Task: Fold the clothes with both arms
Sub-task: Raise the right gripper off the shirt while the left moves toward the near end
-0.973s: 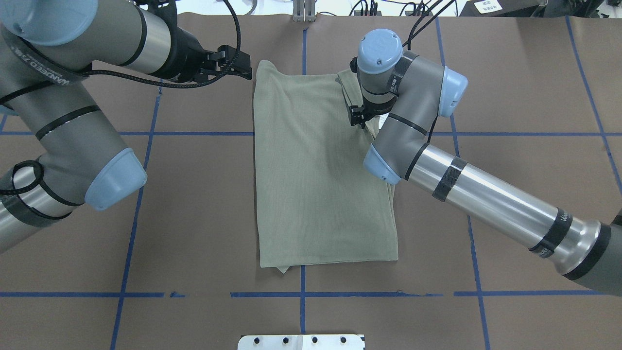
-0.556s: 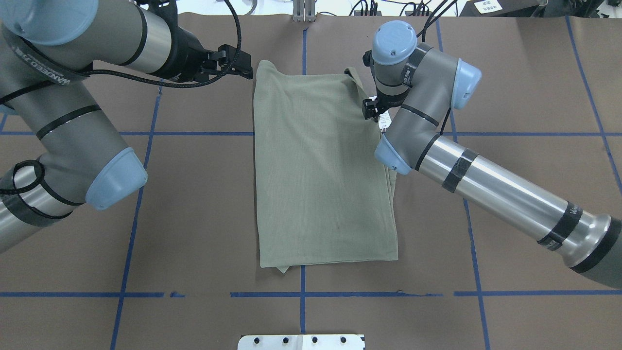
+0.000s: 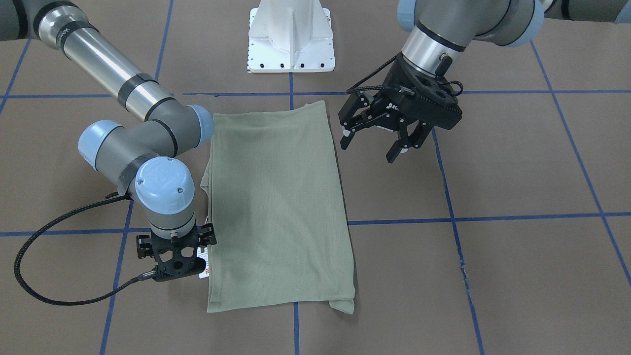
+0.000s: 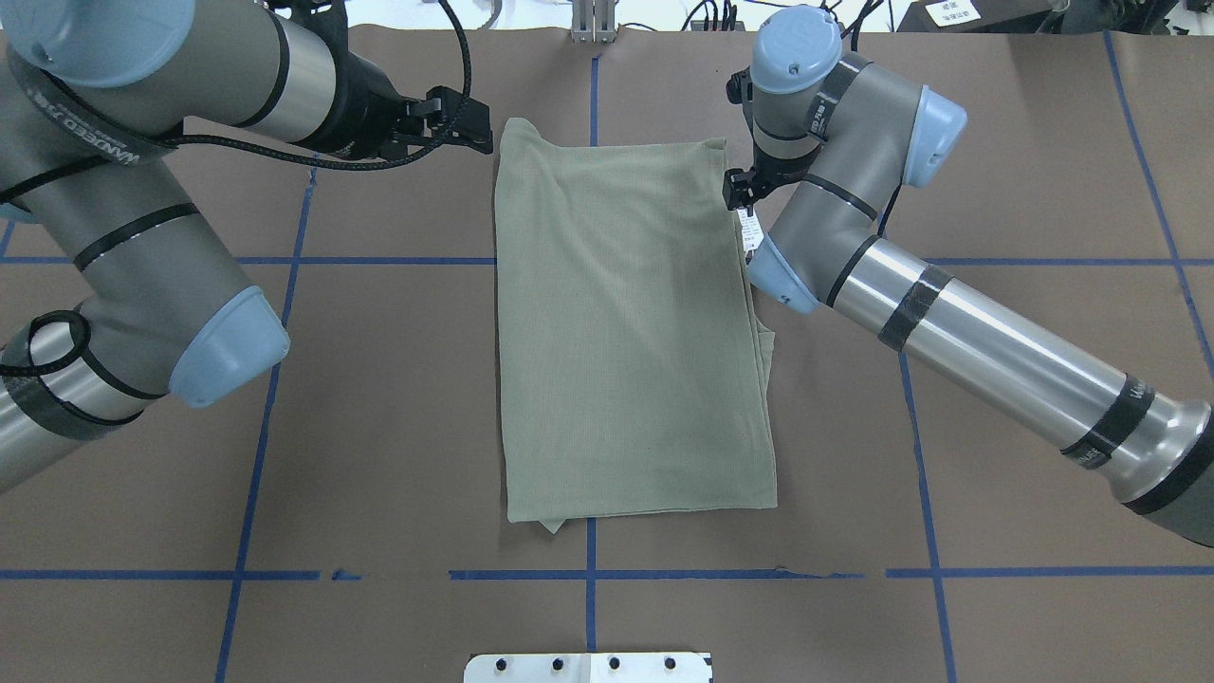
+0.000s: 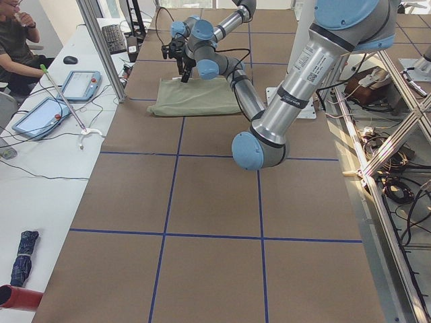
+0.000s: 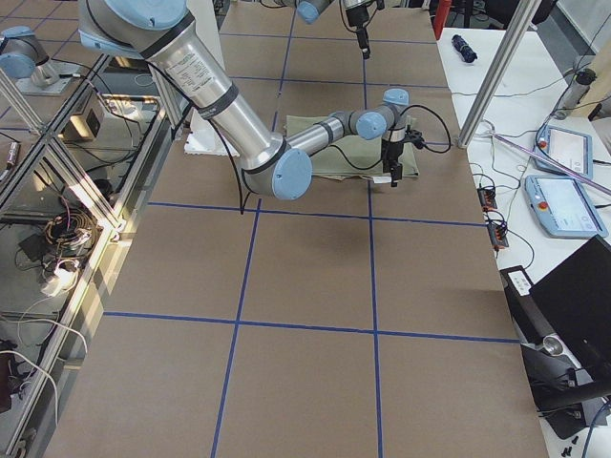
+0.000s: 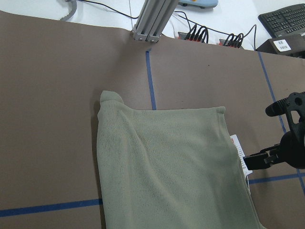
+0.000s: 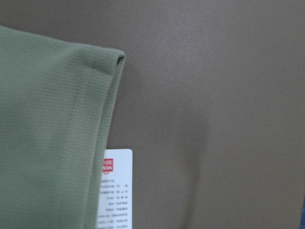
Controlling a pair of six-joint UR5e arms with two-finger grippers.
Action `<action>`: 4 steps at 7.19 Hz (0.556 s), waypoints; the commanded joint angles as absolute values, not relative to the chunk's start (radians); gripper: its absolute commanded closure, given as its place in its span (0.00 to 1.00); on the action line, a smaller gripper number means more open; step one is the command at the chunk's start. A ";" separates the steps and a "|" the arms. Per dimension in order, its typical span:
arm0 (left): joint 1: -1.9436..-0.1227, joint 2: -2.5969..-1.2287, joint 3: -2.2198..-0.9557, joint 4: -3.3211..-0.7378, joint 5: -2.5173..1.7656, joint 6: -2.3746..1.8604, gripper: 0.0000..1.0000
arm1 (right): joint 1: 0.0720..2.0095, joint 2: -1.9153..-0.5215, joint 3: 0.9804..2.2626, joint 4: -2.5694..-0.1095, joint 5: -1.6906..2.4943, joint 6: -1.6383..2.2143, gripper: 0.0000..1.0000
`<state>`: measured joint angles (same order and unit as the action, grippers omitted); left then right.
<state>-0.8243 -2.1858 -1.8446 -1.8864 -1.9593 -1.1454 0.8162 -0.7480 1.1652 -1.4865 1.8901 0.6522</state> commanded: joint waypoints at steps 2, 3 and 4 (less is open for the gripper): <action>-0.720 -2.171 -1.821 -1.885 -1.965 -1.275 0.00 | 0.819 -0.889 1.462 -1.502 1.977 0.737 0.00; -0.671 -2.158 -1.818 -1.888 -1.962 -1.387 0.00 | 0.816 -0.960 1.567 -1.503 2.009 0.758 0.00; -0.607 -2.122 -1.822 -1.929 -1.956 -1.490 0.00 | 0.816 -1.045 1.680 -1.502 2.034 0.788 0.00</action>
